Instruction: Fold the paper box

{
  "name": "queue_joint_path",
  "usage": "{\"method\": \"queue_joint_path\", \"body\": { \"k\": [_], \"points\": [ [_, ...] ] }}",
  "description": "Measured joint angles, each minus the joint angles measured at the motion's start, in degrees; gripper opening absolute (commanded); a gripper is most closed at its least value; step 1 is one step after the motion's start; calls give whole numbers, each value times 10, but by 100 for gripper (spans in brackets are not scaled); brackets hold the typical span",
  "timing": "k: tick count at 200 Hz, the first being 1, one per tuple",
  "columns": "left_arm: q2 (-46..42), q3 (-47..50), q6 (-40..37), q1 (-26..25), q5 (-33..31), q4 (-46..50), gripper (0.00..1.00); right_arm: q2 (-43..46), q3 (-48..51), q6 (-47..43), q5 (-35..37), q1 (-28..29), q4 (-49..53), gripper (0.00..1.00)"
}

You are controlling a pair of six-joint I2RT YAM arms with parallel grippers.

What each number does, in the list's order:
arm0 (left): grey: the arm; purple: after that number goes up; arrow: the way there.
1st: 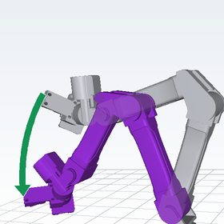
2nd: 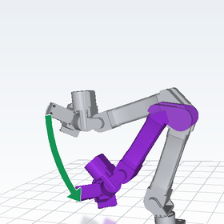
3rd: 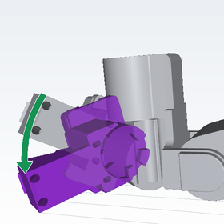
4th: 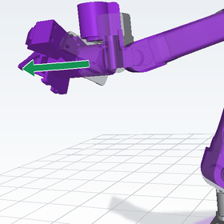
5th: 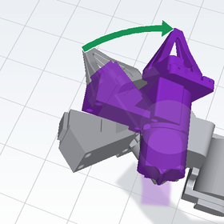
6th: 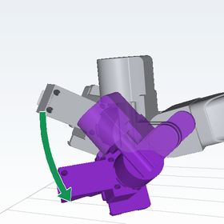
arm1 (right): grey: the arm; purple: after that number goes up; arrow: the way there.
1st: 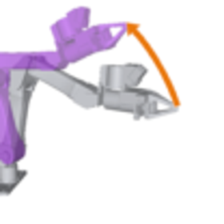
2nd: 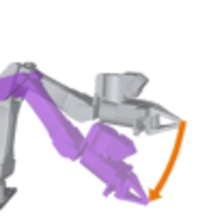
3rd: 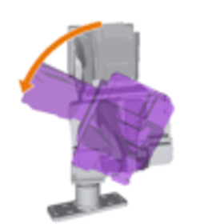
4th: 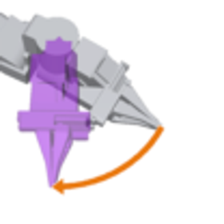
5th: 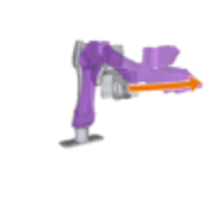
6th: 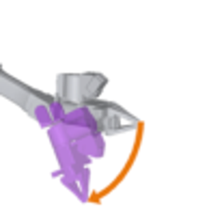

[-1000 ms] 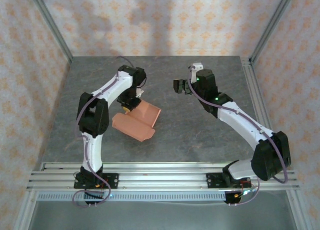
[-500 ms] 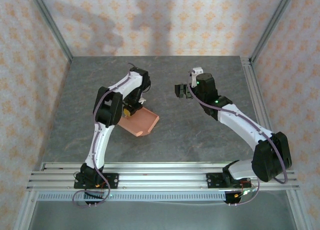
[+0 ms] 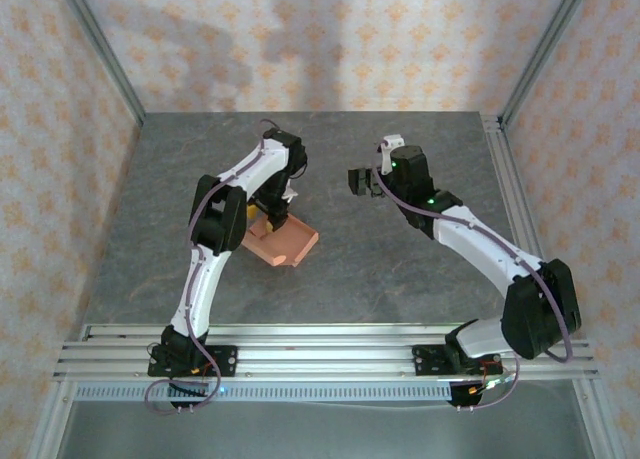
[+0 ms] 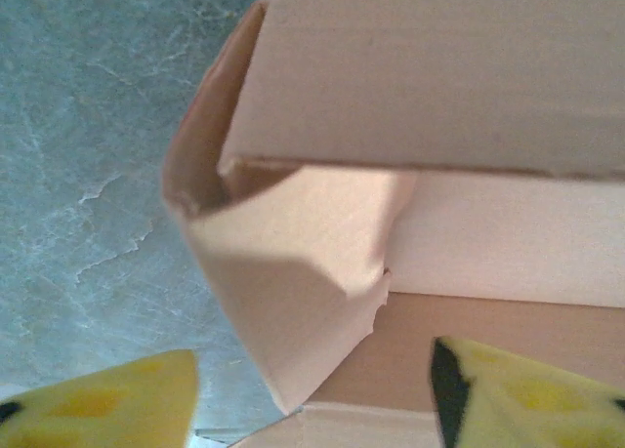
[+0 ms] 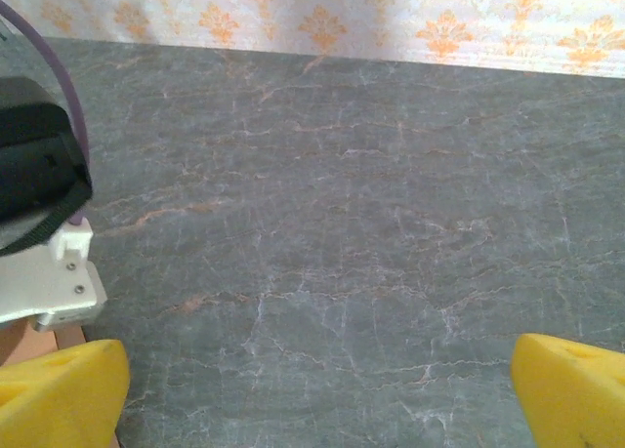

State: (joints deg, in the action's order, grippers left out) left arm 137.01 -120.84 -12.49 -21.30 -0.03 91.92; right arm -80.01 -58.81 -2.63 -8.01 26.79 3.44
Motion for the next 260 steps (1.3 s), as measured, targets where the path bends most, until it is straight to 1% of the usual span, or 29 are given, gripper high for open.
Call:
{"method": "queue_joint_path", "body": {
  "k": [12,46,69,89,116,126,149,171,199,230,260],
  "points": [
    [-22,6,-1,0,5,-11,80,-7,-4,0,-3,0,0,100],
    [-133,47,7,9,39,-80,80,-33,-22,0,-10,0,2,99],
    [-243,110,34,38,70,-166,81,-54,-35,0,-21,0,5,98],
    [-334,183,71,78,85,-249,85,-80,-51,0,-27,5,10,98],
    [-442,294,132,133,88,-365,90,-138,-88,-4,-27,41,25,98],
    [-472,332,153,146,88,-397,94,-163,-105,-6,-25,58,28,98],
    [-542,420,198,173,88,-460,99,-227,-144,-14,-24,101,37,99],
    [-592,475,225,197,88,-489,100,-289,-183,-21,-25,136,49,98],
    [-632,502,241,215,86,-508,100,-354,-232,-32,-19,163,73,98],
    [-661,518,246,214,86,-533,100,-405,-281,-34,-7,171,98,98],
    [-669,520,246,214,89,-546,100,-418,-293,-24,24,167,115,96]
  ]
}}
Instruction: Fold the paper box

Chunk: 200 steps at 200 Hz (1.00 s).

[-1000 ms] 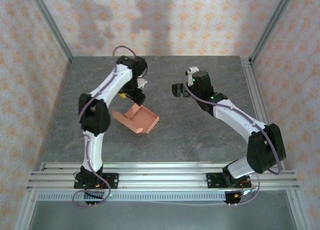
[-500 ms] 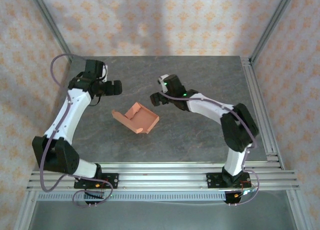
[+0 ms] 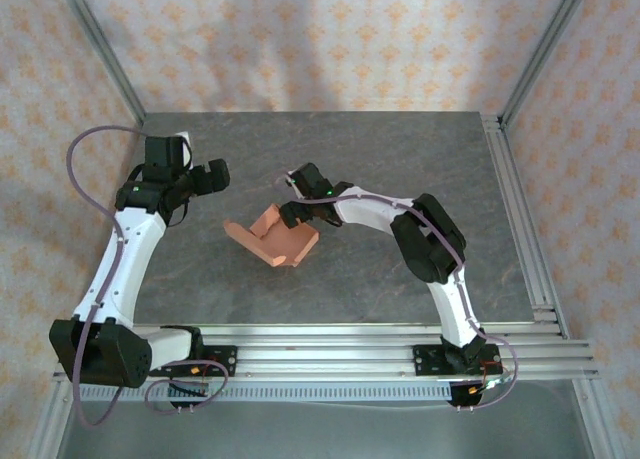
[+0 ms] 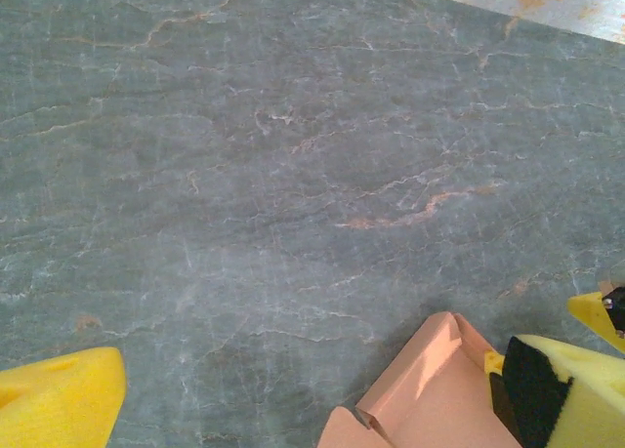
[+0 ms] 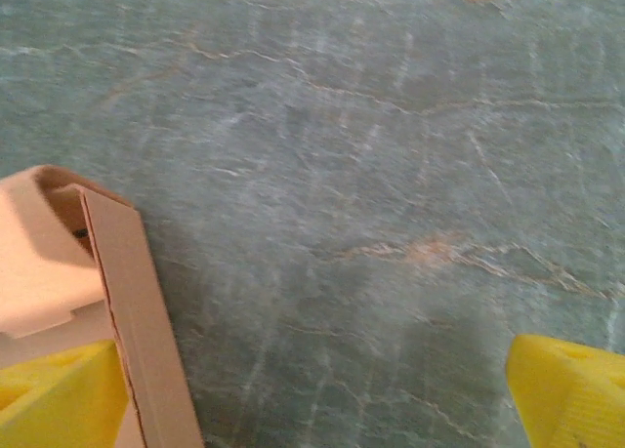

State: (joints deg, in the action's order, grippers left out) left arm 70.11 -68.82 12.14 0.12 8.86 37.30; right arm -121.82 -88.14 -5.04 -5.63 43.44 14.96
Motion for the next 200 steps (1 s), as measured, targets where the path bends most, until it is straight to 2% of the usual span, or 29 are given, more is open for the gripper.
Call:
{"method": "queue_joint_path", "body": {
  "k": [50,88,120,147,176,200],
  "points": [
    [4,36,20,0,68,-64,100,5,13,50,34,-56,11,94],
    [16,48,42,0,94,-92,100,61,105,112,49,-131,2,93],
    [17,50,45,0,95,-104,100,142,216,140,-10,-198,-19,94],
    [25,52,45,0,108,-115,100,195,261,118,-82,-212,-24,96],
    [45,64,44,-1,130,-132,100,244,260,74,-152,-213,-30,96],
    [51,76,40,-14,146,-136,100,238,209,13,-186,-230,-5,91]
  ]
}}
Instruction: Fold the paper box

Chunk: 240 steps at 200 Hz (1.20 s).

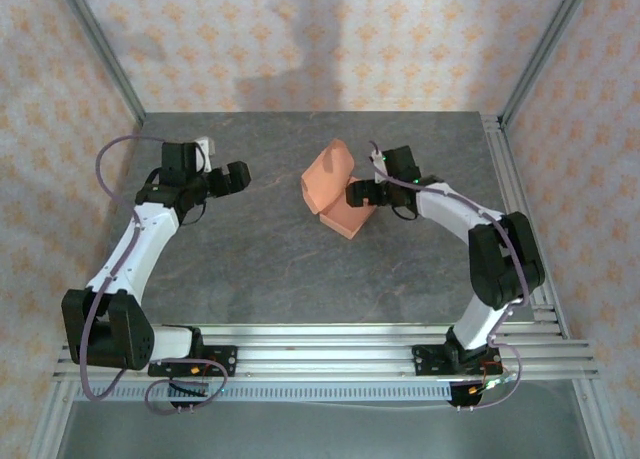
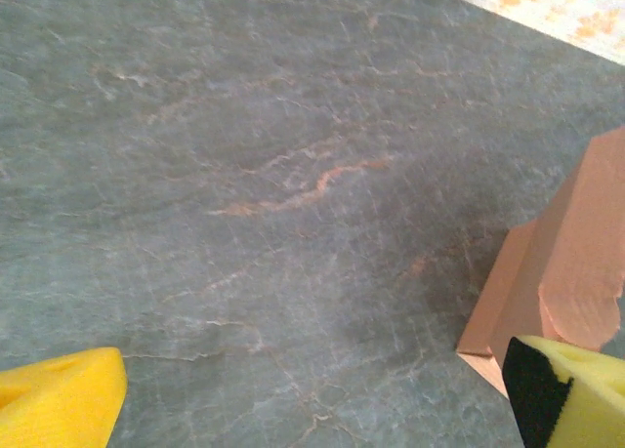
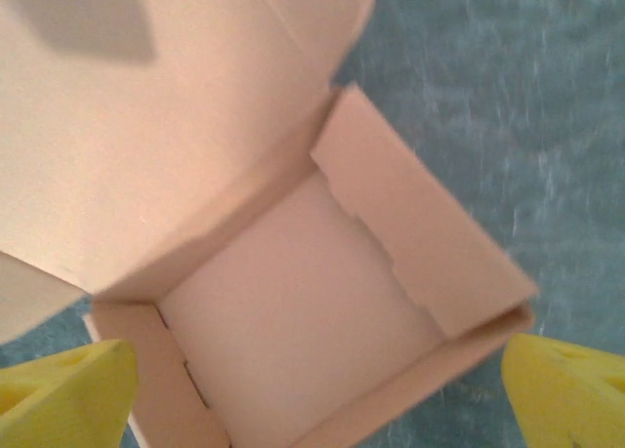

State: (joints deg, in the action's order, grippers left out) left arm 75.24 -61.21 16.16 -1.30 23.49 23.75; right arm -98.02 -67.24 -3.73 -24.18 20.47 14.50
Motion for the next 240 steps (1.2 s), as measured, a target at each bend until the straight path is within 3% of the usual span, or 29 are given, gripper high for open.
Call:
{"method": "queue_joint_path", "body": {
  "k": [29,68,103,173,207,240],
  "points": [
    [0,8,-11,-26,14,-7,100,-58,-113,-106,-27,-28,74,82],
    [-1,42,-12,-41,21,-17,100,-150,-230,-246,-67,-45,196,51],
    [-2,47,-12,-46,21,-17,100,-246,-339,-322,-91,-47,308,39],
    [2,47,-12,-52,23,-24,100,-271,-369,-360,-93,-48,367,34],
    [25,46,-19,-106,47,-53,100,-269,-362,-358,-92,-48,360,34],
    [61,35,-7,-139,80,-104,91,-262,-351,-358,-88,-48,350,34]
  ]
}}
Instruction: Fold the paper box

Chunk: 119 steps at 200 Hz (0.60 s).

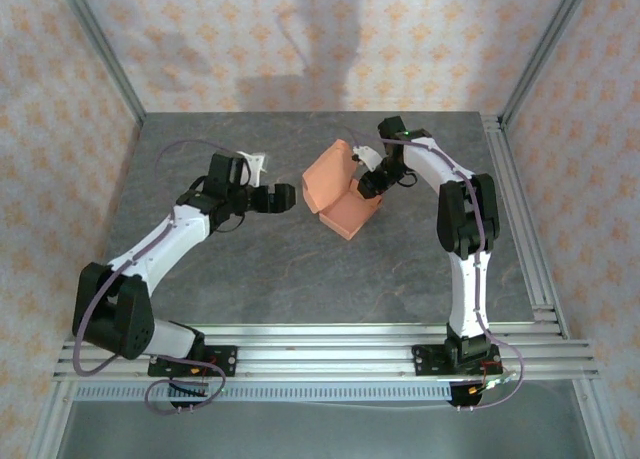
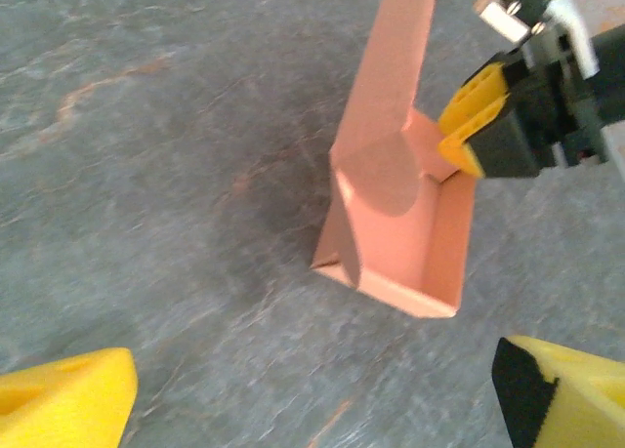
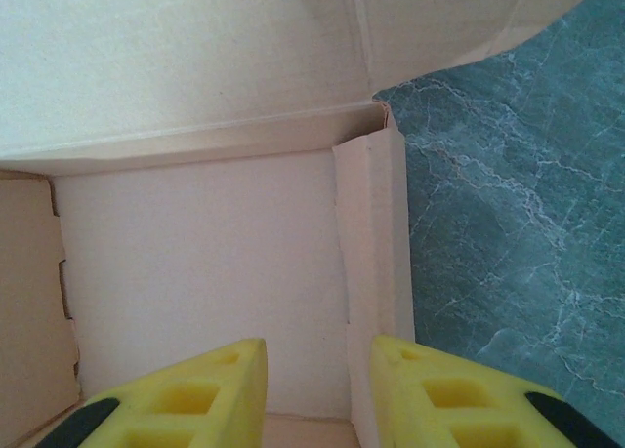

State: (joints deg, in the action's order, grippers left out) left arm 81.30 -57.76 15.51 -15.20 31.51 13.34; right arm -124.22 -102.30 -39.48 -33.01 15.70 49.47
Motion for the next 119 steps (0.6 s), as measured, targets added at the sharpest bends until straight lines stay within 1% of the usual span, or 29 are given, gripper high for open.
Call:
{"method": "queue_joint_path", "body": {
  "k": [13,29,66,85,119],
  "points": [
    [26,-16,12,-1,8,-17,89,2,4,0,0,0,-3,34],
    [66,-42,26,-1,15,-30,82,5,9,3,1,0,-9,34],
    [146,-106,41,-8,34,-36,81,13,22,4,5,0,-16,34],
    [175,-143,43,-13,36,-31,73,15,26,4,7,0,-19,34],
    [207,-185,59,-17,34,-20,65,21,35,4,14,0,-26,34]
  ]
}}
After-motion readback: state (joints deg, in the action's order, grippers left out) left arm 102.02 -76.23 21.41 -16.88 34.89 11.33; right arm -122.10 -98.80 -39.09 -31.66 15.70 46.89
